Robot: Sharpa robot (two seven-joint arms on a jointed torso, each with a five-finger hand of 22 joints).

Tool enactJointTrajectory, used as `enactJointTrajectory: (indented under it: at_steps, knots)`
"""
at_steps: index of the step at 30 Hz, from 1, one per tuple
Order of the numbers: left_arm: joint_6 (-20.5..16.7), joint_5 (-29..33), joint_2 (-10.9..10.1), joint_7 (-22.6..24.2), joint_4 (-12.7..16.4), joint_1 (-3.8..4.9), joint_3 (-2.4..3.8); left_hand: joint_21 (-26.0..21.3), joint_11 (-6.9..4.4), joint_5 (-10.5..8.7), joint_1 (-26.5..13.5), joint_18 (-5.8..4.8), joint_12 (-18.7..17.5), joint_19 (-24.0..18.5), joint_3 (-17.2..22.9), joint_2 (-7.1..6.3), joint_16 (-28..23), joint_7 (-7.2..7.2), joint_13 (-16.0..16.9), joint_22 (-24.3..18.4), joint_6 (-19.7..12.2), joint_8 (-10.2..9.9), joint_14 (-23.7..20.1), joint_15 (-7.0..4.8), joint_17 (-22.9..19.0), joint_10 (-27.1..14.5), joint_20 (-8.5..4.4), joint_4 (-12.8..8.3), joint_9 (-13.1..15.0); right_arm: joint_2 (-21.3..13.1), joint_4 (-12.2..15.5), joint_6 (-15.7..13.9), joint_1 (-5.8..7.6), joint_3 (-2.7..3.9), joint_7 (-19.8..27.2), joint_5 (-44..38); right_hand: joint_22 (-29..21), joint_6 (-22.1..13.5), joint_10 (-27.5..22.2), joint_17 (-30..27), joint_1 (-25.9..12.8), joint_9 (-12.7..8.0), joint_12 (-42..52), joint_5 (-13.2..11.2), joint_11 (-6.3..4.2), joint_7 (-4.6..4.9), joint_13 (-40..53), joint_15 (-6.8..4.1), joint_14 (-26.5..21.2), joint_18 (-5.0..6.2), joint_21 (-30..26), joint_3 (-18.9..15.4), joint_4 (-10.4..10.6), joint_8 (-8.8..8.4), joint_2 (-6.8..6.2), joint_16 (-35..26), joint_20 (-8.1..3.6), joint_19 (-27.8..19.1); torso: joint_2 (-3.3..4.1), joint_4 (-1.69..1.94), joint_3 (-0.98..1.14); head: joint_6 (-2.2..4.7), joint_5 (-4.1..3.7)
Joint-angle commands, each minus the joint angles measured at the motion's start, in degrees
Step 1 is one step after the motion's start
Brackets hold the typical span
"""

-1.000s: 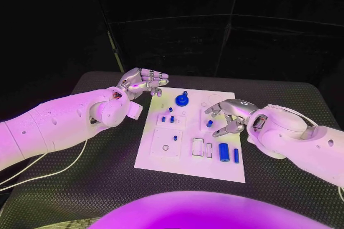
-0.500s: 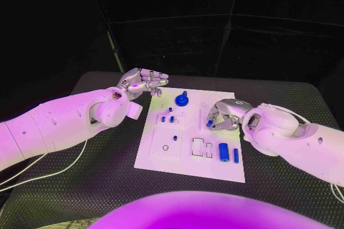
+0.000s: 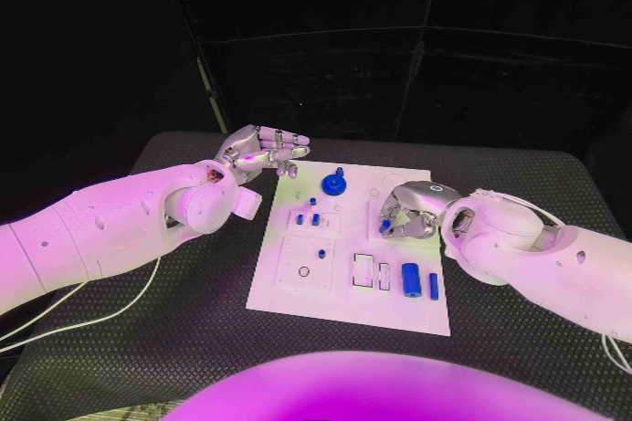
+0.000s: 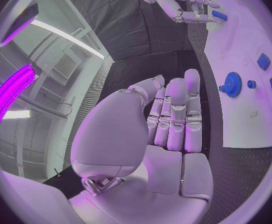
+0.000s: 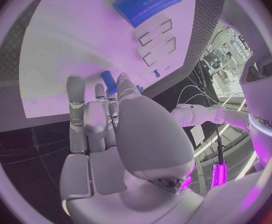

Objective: Assemble the parts on the task board

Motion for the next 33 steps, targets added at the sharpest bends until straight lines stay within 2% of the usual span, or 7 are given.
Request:
enactJointTrajectory:
  at_steps: [1, 7, 13, 17, 21, 28, 33]
  knots:
    - [0.7, 0.2, 0.1, 0.1, 0.0, 0.09, 0.07, -0.3, -0.05, 0.28, -0.2, 0.67, 0.2, -0.3, -0.2, -0.03, -0.3, 0.08, -0.1, -0.1, -0.2, -0.2, -0.3, -0.09, 0.0, -0.3, 0.26, -0.2, -0.1, 0.2, -0.1, -0.1, 0.09, 0.04, 0.5, -0.5, 0.7, 0.6, 0.7, 0.5, 0.5, -0.1, -0.6, 0.1, -0.02, 0.01, -0.1, -0.43, 0.9, -0.99, 0.6, 0.7, -0.1, -0.28, 0.40, 0.5, 0.01, 0.5, 0.02, -0.03, 0.00, 0.01, 0.07]
    - [0.7, 0.2, 0.1, 0.0, 0.0, 0.09, 0.07, -0.3, -0.05, 0.28, -0.2, 0.67, 0.2, -0.3, -0.2, -0.03, -0.3, 0.08, -0.1, -0.1, -0.2, -0.2, -0.3, -0.09, 0.0, -0.3, 0.26, -0.2, -0.1, 0.3, -0.2, -0.4, 0.08, 0.03, 0.7, -0.5, 3.1, 1.8, 2.7, 2.3, 1.6, -0.1, -1.5, 0.6, -0.35, -0.18, 0.0, -0.83, 1.1, -1.34, 2.3, 2.2, -0.2, -0.46, 0.88, 1.7, -0.01, 1.6, 0.01, -0.04, -0.02, 0.01, 0.06]
    - [0.7, 0.2, 0.1, 0.0, 0.0, 0.09, 0.07, -0.3, -0.04, 0.29, -0.3, 0.67, 0.2, -0.4, -0.2, 0.01, -0.3, 0.09, -0.1, -0.1, -0.2, -0.2, -0.3, -0.07, 0.0, -0.4, 0.28, -0.2, 0.0, 0.4, -0.2, -0.6, 0.08, 0.03, 0.7, -0.5, 5.6, 4.4, 6.6, 3.8, 4.8, 0.1, -2.2, -0.2, -1.26, -0.77, 0.1, -1.65, 1.2, -1.67, 4.2, 6.7, -1.5, -0.11, 2.13, 2.9, -0.57, 2.5, 0.01, 0.00, -0.01, 0.01, 0.04]
    - [0.7, 0.2, 0.1, 0.0, 0.0, 0.09, 0.07, -0.3, -0.04, 0.29, -0.3, 0.67, 0.2, -0.4, -0.2, 0.01, -0.3, 0.09, -0.1, -0.1, -0.2, -0.2, -0.3, -0.07, 0.0, -0.4, 0.28, -0.2, 0.0, 0.4, -0.1, -0.7, 0.07, 0.03, 0.5, -1.0, 7.1, 6.1, 9.4, 4.4, 6.4, 0.2, -2.3, -0.3, -1.93, -1.26, 0.3, -2.21, 1.2, -1.87, 5.4, 10.0, -3.1, 0.23, 2.08, 3.4, -1.14, 2.9, -0.02, 0.00, -0.02, 0.01, 0.00]
    - [0.7, 0.2, 0.1, 0.0, 0.0, 0.09, 0.07, -0.3, -0.05, 0.31, -0.2, 0.69, 0.3, -0.4, -0.1, 0.06, -0.3, 0.07, -0.1, -0.1, -0.3, -0.2, -0.4, -0.07, 0.0, -0.5, 0.28, -0.3, 0.0, 0.4, 0.0, -1.6, 0.06, 0.03, 0.6, -1.3, 8.0, 6.8, 11.0, 4.6, 6.1, 0.1, -3.2, -0.4, -2.08, -1.35, 0.3, -2.31, 1.1, -2.02, 6.2, 13.5, -4.3, 0.01, 1.18, 3.6, -1.43, 2.9, -0.01, -0.03, -0.02, 0.01, 0.00]
    - [0.7, 0.2, 0.0, -0.1, 0.0, 0.09, 0.07, -0.3, -0.07, 0.35, 0.0, 0.72, 0.3, -0.4, 0.0, 0.14, -0.3, 0.07, -0.1, -0.1, -0.3, -0.2, -0.4, -0.10, -0.1, -0.5, 0.27, -0.4, 0.0, -0.2, 1.1, -4.7, 0.05, 0.02, 1.2, -1.4, 9.9, 7.4, 12.3, 4.5, 2.0, -0.1, -5.9, -0.5, -1.81, -1.21, 0.4, -2.23, 0.9, -2.21, 8.0, 21.6, -6.8, -1.02, -1.98, 3.8, -1.25, 2.9, -0.08, -0.01, -0.01, 0.01, 0.08]
    - [0.7, 0.2, 0.0, -0.1, -0.1, 0.09, 0.07, -0.3, -0.07, 0.35, 0.1, 0.72, 0.4, -0.4, 0.0, 0.16, -0.3, 0.07, -0.1, 0.0, -0.3, -0.2, -0.4, -0.10, -0.1, -0.5, 0.27, -0.5, 0.0, -1.3, 3.0, -6.2, 0.06, 0.05, 1.5, -0.3, 10.2, 7.6, 12.6, 4.6, 0.3, 0.0, -6.6, -0.7, -1.93, -1.16, 0.5, -2.16, 1.0, -2.22, 8.3, 23.7, -7.8, -1.18, -2.70, 4.0, -1.21, 2.8, -0.10, -0.03, -0.04, 0.01, 0.08]
